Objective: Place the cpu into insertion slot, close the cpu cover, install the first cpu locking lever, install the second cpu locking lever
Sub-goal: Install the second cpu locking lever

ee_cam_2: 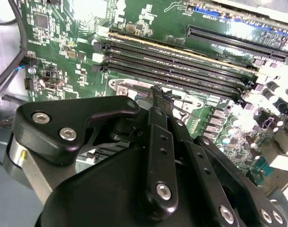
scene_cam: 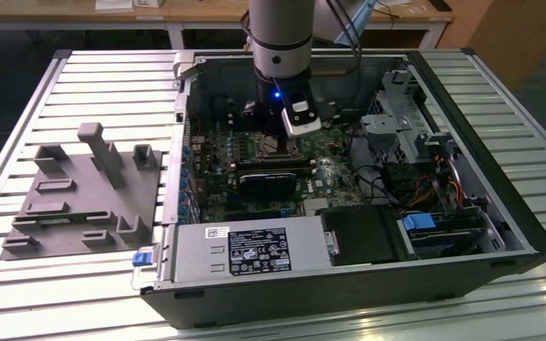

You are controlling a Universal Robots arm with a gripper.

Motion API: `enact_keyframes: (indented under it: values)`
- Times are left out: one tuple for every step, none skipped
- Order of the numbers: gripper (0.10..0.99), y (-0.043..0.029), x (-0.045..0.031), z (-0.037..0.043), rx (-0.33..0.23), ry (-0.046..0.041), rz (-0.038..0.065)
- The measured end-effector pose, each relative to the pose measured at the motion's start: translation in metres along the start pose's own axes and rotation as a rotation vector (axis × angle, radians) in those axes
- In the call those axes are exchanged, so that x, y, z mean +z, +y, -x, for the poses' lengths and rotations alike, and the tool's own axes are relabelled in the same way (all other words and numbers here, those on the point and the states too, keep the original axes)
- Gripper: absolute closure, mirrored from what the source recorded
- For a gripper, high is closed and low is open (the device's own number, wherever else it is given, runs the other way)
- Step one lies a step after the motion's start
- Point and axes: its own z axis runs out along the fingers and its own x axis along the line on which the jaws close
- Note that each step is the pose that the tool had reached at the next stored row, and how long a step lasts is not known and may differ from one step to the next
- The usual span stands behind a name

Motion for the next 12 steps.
enact_keyframes:
  values:
    - [0.984,-0.0001,0.0001,-0.0001,-0.011,0.0008,0.001]
    - [0.984,-0.0002,0.0001,-0.0003,-0.022,0.0016,0.001]
    - [0.984,-0.0003,0.0002,-0.0005,-0.032,0.0023,0.002]
    - [0.984,-0.0005,0.0002,-0.0008,-0.041,0.0029,0.003]
    - [0.984,-0.0009,0.0002,-0.0013,-0.048,0.0033,0.003]
    - [0.984,-0.0014,0.0003,-0.0017,-0.052,0.0037,0.004]
    - [0.984,-0.0022,0.0004,-0.002,-0.057,0.0039,0.004]
    - [0.984,-0.0031,0.0006,-0.0021,-0.061,0.0042,0.004]
    - [0.984,-0.0043,0.0008,-0.0026,-0.065,0.0046,0.005]
    - [0.984,-0.0054,0.0012,-0.0034,-0.069,0.0049,0.005]
    - [0.984,-0.0063,0.0017,-0.0043,-0.073,0.0051,0.005]
    - [0.984,-0.0072,0.0024,-0.0052,-0.076,0.0054,0.006]
